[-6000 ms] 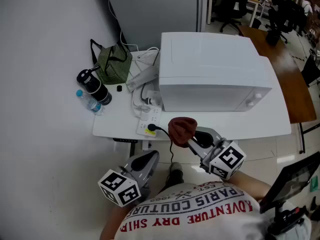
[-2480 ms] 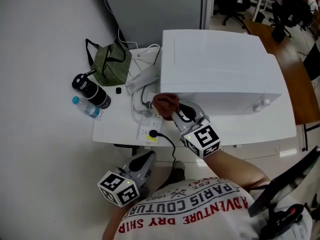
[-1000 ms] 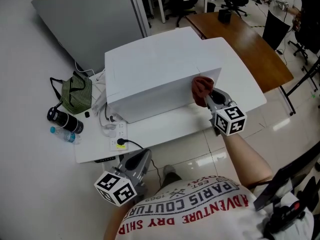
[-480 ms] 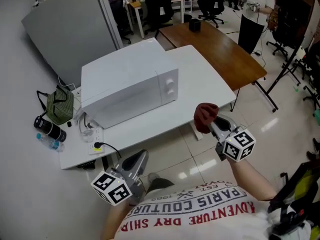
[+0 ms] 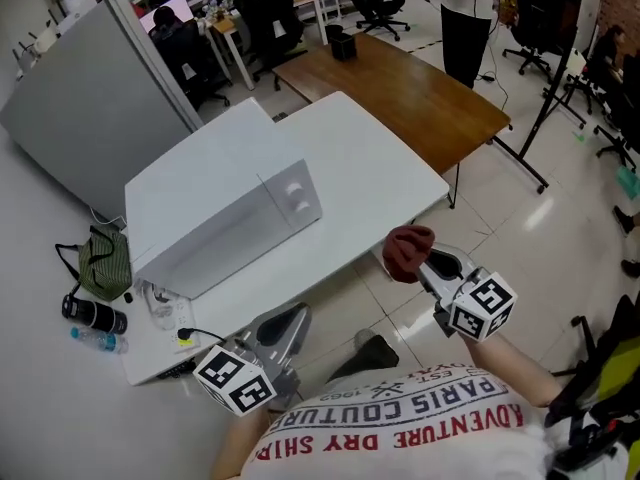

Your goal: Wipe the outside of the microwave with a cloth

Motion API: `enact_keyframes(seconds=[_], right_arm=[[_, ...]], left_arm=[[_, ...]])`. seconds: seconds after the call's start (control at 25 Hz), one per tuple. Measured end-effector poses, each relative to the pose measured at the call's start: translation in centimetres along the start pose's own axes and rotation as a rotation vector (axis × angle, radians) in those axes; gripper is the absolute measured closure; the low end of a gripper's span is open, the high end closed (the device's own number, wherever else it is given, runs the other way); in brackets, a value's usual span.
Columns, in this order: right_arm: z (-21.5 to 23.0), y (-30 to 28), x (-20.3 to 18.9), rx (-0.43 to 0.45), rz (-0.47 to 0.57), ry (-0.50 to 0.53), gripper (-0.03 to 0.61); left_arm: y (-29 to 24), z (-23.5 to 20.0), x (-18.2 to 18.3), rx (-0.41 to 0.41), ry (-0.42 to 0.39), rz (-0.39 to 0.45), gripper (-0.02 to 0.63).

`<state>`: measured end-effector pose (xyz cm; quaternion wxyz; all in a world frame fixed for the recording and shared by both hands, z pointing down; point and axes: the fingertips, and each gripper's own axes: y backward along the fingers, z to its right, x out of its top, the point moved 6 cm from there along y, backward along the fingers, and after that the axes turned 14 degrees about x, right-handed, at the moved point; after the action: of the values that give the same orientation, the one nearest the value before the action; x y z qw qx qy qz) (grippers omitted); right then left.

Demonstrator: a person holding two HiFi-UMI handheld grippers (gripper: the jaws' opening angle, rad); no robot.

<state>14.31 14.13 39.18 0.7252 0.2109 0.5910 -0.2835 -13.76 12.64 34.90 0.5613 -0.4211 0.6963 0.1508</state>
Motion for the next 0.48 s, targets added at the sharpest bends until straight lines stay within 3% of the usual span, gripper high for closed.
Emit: enact_keyframes(seconds=[0.28,0.48], right_arm=[[6.4,-6.5,0.9,0.106,-0.042,0.017,0.528],[9.0,-11.3,2.6,0.176,-0.061,0.044,0.528]], left_arm=[[-9.2,-5.2,3.5,-0.016,-0.019,-0.043,0.607],[-13.9,-7.1,6.4,-0.079,-0.061,-0.068,0.607]])
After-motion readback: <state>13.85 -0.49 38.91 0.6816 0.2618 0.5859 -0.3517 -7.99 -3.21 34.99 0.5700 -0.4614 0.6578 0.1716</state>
